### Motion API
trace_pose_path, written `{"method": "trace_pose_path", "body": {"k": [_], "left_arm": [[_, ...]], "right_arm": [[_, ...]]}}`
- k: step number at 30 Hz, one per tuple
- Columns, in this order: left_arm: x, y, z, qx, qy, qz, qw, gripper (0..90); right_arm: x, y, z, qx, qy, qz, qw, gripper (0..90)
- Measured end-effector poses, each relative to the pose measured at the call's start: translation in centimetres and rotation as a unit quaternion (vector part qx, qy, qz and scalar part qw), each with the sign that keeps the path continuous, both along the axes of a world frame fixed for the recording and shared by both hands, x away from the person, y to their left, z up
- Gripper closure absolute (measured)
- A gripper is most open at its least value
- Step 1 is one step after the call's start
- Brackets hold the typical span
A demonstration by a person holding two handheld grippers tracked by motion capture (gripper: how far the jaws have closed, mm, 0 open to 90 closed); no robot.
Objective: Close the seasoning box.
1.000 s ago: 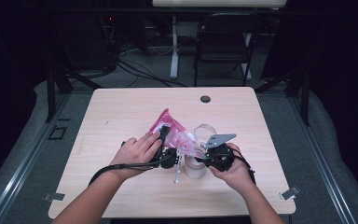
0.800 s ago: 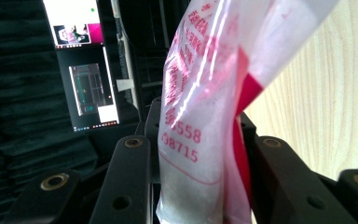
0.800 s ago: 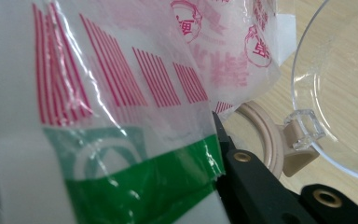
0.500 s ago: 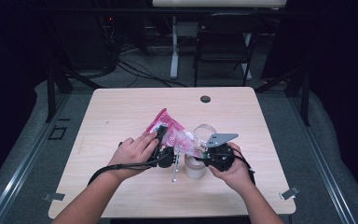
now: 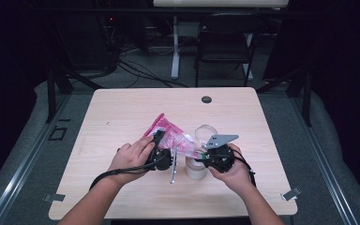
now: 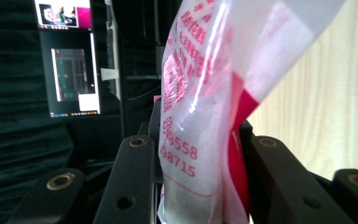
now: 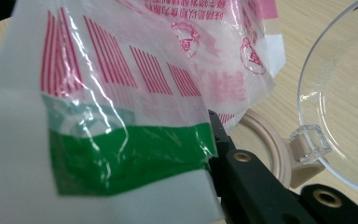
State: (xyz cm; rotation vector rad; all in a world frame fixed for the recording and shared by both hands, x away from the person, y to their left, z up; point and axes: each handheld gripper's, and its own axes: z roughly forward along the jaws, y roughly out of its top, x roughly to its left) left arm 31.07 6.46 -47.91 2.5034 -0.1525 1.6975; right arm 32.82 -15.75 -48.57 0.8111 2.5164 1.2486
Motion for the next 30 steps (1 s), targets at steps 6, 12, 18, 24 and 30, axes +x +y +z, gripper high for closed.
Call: {"method": "trace_pose_path", "body": {"k": [6,12,18,24,30], "left_arm": [[0.0,0.5,-0.8,-0.038,0.015,0.013,0.9991,72.0],[0.0,0.9,-1.4,-0.062,0.024,0.024,0.9975,72.2],[0.0,1.3,-1.8,-0.085,0.03,0.031,0.9954,72.2],[-0.2,1.6,-2.6,-0.11,0.036,0.04,0.9925,72.5],[-0.1,1.9,-3.4,-0.134,0.043,0.047,0.989,72.6]], "right_arm": [[0.0,0.2,0.0,-0.001,0.001,0.003,1.0,90.0],[-0.1,0.4,-0.1,0.001,-0.003,0.003,1.0,90.0],[-0.2,0.6,-0.1,0.001,-0.008,0.001,1.0,90.0],[-0.3,0.9,-0.1,0.001,-0.012,0.001,0.9999,90.0],[-0.3,1.1,-0.2,-0.002,-0.013,0.0,0.9999,90.0]]}}
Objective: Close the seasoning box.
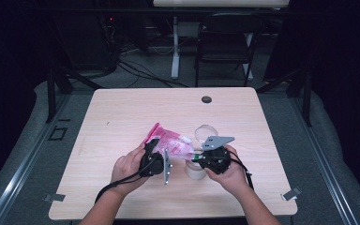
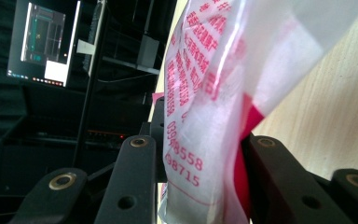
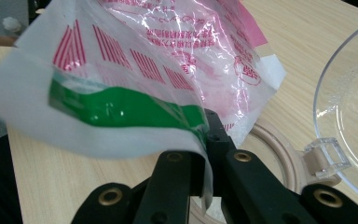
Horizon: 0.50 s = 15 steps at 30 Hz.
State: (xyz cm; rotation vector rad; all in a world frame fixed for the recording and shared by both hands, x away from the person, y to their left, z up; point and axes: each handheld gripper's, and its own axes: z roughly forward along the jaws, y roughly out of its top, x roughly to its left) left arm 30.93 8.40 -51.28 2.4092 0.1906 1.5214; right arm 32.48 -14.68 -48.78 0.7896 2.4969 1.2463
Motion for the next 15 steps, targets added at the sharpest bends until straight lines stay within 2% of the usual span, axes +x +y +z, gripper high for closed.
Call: {"method": "trace_pose_path", "body": {"k": [4,15], "left_arm": [[-0.2,0.4,-0.6,-0.028,0.002,0.002,0.9996,72.7],[0.0,0.9,-1.7,-0.052,0.029,0.008,0.9982,72.8]], "right_arm": [[0.0,0.1,0.0,0.004,0.002,0.002,1.0,90.0],[-0.3,0.6,0.1,0.008,-0.008,-0.001,0.9999,89.7]]}}
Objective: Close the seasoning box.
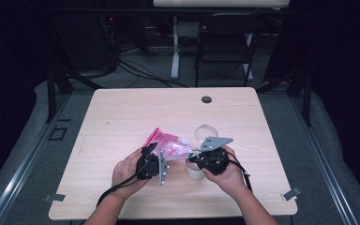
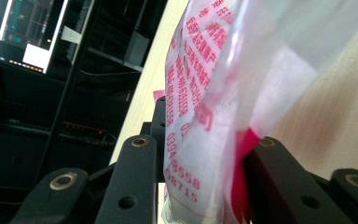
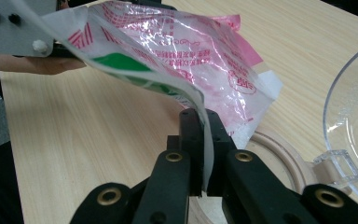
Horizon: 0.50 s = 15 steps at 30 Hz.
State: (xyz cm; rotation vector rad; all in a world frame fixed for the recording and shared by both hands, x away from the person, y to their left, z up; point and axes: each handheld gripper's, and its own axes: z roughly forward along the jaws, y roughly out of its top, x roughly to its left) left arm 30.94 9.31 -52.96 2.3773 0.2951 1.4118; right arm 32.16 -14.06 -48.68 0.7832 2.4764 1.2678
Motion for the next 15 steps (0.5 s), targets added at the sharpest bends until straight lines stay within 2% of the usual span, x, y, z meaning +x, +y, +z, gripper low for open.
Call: {"method": "trace_pose_path", "body": {"k": [6,9,15], "left_arm": [[-0.02,-0.06,-0.26,-0.002,0.013,0.0,0.9999,73.2],[0.09,-0.04,-0.42,-0.014,0.022,-0.003,0.9997,74.0],[0.21,-0.08,-0.66,-0.01,0.034,-0.003,0.9994,75.1]], "right_arm": [[-0.05,-0.03,0.07,0.001,-0.003,-0.002,1.0,89.6],[-0.07,-0.06,0.1,0.002,-0.004,-0.004,1.0,89.6],[-0.07,0.01,0.11,0.0,-0.004,-0.002,1.0,89.4]]}}
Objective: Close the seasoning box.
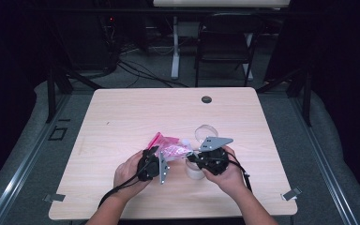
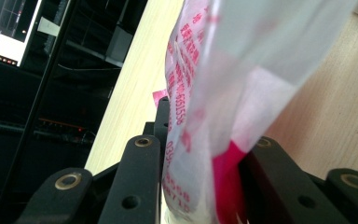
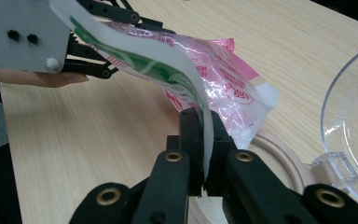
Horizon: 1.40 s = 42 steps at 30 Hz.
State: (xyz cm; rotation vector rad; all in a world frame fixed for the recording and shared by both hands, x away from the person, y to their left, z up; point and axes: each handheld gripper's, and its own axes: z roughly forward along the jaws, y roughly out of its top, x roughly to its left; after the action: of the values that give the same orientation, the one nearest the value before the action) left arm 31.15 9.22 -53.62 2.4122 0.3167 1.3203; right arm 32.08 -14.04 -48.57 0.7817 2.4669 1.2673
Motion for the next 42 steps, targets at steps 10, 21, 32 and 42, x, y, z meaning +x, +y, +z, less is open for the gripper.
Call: {"method": "trace_pose_path", "body": {"k": [10,21,32,42], "left_arm": [[0.3,-0.1,-0.2,0.008,0.027,0.002,0.9996,76.2],[1.0,0.0,-1.3,-0.044,0.077,0.0,0.9961,77.7],[2.0,0.9,-1.7,-0.1,0.131,0.007,0.9862,79.2],[2.5,1.6,-1.6,-0.135,0.151,0.015,0.9792,80.3]], "right_arm": [[-0.1,0.1,0.1,0.003,-0.003,-0.001,1.0,89.2],[-0.1,0.0,0.2,0.024,-0.006,-0.005,0.9997,74.3],[0.1,-0.7,0.8,0.064,-0.018,-0.017,0.9976,53.5],[0.2,-1.5,1.3,0.095,-0.02,-0.028,0.9949,50.1]]}}
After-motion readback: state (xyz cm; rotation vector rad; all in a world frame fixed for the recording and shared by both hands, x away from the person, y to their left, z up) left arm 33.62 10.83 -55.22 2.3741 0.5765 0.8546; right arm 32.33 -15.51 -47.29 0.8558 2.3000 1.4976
